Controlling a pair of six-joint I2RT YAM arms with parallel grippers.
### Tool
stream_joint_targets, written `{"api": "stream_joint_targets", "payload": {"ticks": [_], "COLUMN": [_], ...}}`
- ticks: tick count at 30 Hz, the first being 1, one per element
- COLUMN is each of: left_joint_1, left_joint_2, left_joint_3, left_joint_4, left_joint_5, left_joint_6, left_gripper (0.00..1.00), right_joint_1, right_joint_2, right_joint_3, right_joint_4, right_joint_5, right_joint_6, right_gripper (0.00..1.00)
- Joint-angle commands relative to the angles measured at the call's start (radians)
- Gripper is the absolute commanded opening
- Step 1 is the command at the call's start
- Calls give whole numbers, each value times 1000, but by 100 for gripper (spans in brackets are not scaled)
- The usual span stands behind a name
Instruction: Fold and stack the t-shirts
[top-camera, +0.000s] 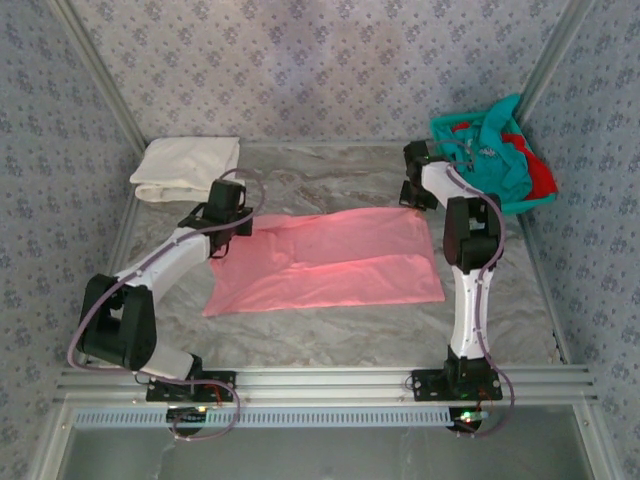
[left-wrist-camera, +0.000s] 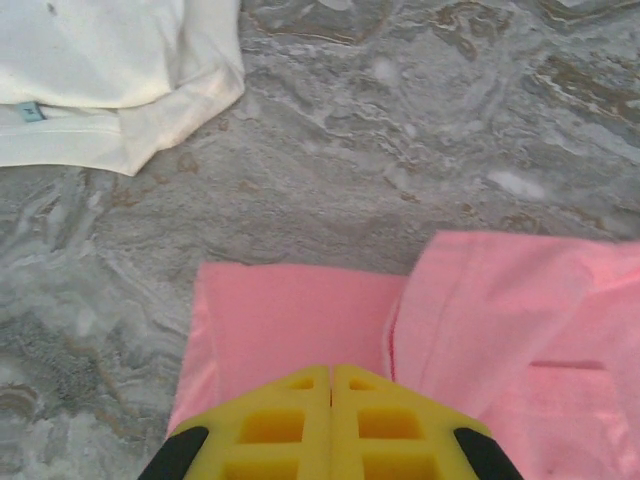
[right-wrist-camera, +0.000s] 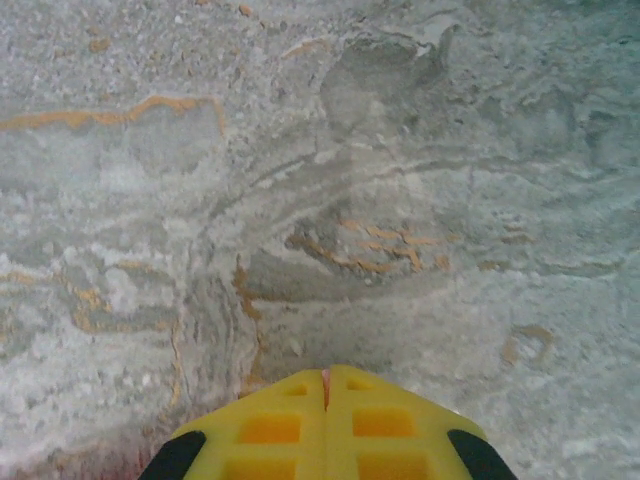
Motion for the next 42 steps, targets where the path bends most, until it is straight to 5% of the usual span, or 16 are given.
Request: {"api": "stream_joint_targets", "payload": {"ticks": [1, 31, 42], "left_joint_1": [30, 56, 53], "left_joint_2": [-22, -250, -419], "left_joint_3": [9, -121, -237], "left_joint_4": [0, -124, -171], "left_joint_5": [-45, -11, 37], "left_joint_6": [-9, -66, -150], "left_gripper": [0, 0, 0], "right_joint_1": [1, -32, -41], "right_joint_2": [-101, -651, -820], "right_joint_3": [-40, -815, -1008], "right_joint_4": [16, 680, 724], "right_joint_5": [39, -185, -198], "right_joint_6": [-4, 21, 5], "right_gripper": [0, 0, 0]}}
